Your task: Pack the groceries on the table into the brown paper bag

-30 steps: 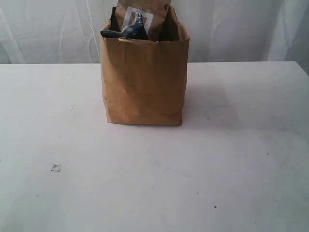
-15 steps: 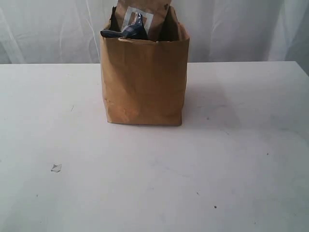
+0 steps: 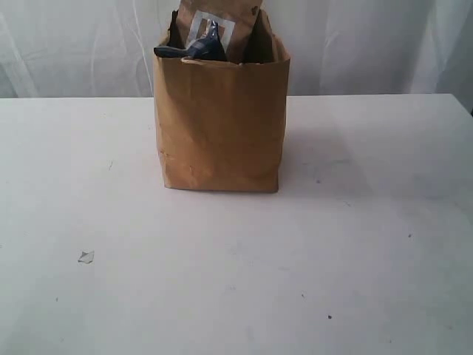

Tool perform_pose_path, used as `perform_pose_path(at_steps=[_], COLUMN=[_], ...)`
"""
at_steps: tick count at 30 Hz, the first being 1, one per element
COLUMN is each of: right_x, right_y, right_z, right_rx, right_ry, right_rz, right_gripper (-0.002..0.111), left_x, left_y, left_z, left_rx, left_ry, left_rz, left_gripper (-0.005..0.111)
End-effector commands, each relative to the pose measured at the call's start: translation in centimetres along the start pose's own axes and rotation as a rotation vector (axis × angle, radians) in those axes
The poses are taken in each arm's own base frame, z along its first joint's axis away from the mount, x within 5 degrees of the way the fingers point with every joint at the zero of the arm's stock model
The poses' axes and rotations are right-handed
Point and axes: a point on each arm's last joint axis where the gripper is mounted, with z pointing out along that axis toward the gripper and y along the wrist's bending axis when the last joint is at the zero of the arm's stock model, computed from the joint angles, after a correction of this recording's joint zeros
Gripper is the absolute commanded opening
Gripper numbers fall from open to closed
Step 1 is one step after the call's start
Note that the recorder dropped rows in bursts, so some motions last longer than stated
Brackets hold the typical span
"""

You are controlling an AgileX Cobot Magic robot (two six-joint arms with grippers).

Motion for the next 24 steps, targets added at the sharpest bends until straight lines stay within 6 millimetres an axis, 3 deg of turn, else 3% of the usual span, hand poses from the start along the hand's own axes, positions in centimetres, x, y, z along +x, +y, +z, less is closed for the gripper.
perform_pose_path(at_steps=[1,6,14,20,24], right_x=[1.7,5.8,11.6,15.9,15.7], right_y=[0.4,0.0,1.1,1.9,2.0], right_z=[0.3,0.3,-0.1,-1.6,-2.5], right_rx=[-0.028,0.053,0.013,-0.005,-0.022], right_ry=[0.031,0.261,0.361,0.390,0.342], right_rz=[-0.013,-0.030,0.068,0.166,0.082], right_gripper=[0.000,0.000,0.000,0.000,0.000], left_x=[0.1,0.1,0.1,0.1,0.1], left_y=[0.0,0.0,0.0,0.0,0.0], left_z=[0.0,0.0,0.0,0.0,0.0], left_rx=[-0.003,-0.003,-0.003,-0.003,-0.003], left_ry=[-0.003,-0.003,-0.001,-0.001,-0.001], left_rz=[0.003,0.003,0.003,0.003,0.003], left_gripper=[0.000,0.000,0.000,0.000,0.000])
